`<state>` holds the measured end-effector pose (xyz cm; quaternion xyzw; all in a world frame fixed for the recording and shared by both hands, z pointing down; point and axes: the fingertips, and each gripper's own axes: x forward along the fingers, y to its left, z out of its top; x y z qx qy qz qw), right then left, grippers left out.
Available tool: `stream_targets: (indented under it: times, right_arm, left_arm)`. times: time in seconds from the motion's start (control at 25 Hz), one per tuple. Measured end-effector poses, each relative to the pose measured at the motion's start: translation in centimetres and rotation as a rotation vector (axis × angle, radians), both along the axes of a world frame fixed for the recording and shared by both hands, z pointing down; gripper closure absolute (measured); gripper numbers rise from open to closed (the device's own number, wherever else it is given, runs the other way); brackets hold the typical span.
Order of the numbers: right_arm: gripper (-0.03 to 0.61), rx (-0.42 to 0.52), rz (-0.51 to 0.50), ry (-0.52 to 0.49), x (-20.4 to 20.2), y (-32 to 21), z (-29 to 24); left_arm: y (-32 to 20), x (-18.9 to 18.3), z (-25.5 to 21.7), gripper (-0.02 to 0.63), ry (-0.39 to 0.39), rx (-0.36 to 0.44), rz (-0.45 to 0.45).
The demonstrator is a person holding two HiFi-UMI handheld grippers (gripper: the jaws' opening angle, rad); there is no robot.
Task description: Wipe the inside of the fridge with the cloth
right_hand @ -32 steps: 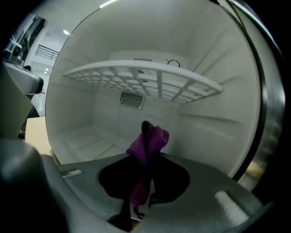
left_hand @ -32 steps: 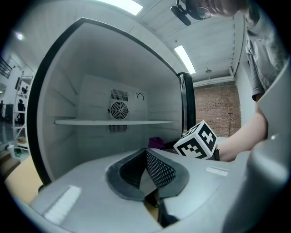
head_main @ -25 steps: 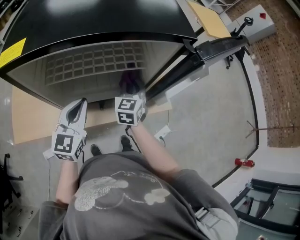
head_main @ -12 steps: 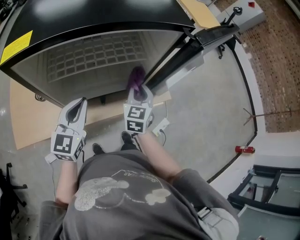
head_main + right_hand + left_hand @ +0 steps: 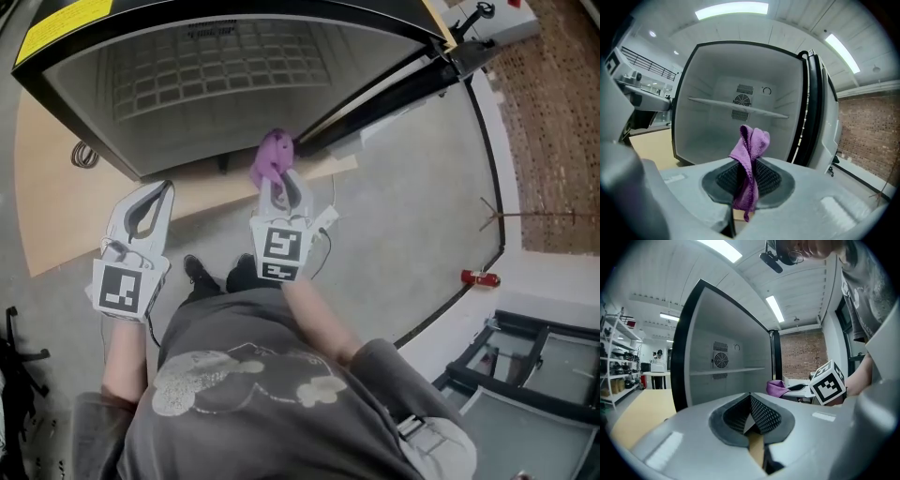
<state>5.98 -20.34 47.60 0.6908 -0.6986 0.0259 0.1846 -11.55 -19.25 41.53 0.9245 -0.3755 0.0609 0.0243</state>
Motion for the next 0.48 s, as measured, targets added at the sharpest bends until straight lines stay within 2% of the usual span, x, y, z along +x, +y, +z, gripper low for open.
stream_targets:
  times: [0.2,0.36,0.48]
  right_arm:
    - [0.535,0.019,-0.035,-0.002,-0.4,1.1,-0.3]
    - [0.535,0.052,-0.078,-0.003,-1.1,2.7,-0.7]
    - [0.535,0.055,-0.095,-0.030,0.0,4.4,-0.7]
  left_arm:
    - [1.8,0.9,-0.3,0.595,0.018,-0.040,-0.009]
    - [3.5,1.3,-0.1,0.595,0.022,-0.037,-0.021]
    - [4.8,2.7,-0.5,0.595,0.018,-0.011,-0.034]
